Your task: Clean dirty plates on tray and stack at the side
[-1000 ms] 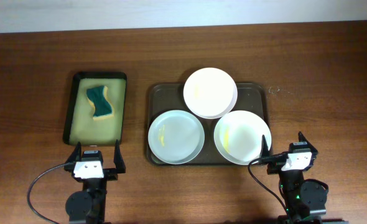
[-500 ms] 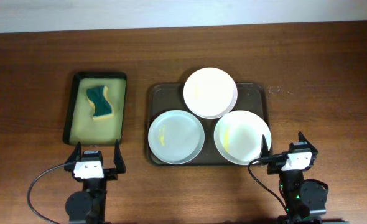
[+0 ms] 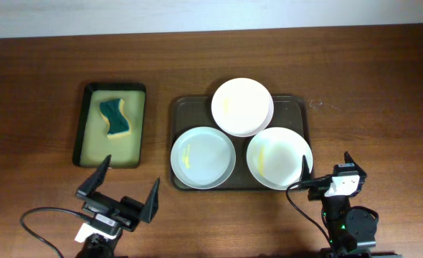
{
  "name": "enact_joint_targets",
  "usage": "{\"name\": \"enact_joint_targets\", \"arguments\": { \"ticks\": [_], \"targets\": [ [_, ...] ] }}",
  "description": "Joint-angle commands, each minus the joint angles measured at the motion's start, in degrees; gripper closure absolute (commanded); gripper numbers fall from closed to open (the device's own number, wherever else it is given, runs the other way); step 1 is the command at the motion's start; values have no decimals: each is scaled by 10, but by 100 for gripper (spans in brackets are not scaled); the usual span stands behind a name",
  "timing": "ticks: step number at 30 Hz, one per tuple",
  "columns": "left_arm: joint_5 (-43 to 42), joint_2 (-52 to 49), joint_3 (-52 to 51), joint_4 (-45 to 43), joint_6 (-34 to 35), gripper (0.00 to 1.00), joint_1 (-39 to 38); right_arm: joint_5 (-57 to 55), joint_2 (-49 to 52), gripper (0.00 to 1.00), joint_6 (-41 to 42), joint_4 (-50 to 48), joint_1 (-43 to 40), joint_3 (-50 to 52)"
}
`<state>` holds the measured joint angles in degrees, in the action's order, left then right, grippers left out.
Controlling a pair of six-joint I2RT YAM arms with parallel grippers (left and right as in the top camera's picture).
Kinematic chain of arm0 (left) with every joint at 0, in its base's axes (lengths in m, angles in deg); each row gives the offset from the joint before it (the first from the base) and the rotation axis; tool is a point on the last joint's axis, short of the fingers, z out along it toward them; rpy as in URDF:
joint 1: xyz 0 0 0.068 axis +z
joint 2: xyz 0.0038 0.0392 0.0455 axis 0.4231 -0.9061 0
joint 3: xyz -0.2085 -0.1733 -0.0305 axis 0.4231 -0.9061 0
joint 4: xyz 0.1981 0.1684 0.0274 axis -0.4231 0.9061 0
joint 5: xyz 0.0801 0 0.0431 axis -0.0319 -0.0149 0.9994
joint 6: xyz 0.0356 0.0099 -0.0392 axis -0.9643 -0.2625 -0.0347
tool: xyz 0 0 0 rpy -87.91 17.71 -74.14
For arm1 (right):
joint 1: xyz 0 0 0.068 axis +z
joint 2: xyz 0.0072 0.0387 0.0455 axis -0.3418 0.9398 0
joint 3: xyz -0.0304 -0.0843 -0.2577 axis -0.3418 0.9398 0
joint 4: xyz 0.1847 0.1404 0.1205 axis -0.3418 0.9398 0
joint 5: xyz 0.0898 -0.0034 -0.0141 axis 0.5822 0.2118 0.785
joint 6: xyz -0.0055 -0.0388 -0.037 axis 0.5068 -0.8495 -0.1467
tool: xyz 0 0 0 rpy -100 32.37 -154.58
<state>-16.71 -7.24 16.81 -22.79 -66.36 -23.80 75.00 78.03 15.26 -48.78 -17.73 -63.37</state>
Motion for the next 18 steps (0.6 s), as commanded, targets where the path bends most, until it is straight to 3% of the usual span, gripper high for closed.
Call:
{"name": "enact_joint_targets", "arguments": {
  "ticks": [1,4,6,9,12,15,18],
  "targets": [
    [44,-52,111,104,-80,1,0,-9,-2,2,2,3,3,4],
    [115,-207,301,356,-113,1,0,-9,-2,2,2,3,3,4],
    [115,-373,461,537,-179,1,0,-9,-2,2,2,3,3,4],
    [115,-578,625,692,-214,1,0,-9,-2,2,2,3,3,4],
    [109,-756,733,779,-206,1,0,-9,-2,2,2,3,3,4],
    [143,-883,775,772,-80,1,20,-9,-2,2,2,3,3,4],
    [143,-1026,861,860,-56,1,64,-9,-2,2,2,3,3,4]
  ]
}}
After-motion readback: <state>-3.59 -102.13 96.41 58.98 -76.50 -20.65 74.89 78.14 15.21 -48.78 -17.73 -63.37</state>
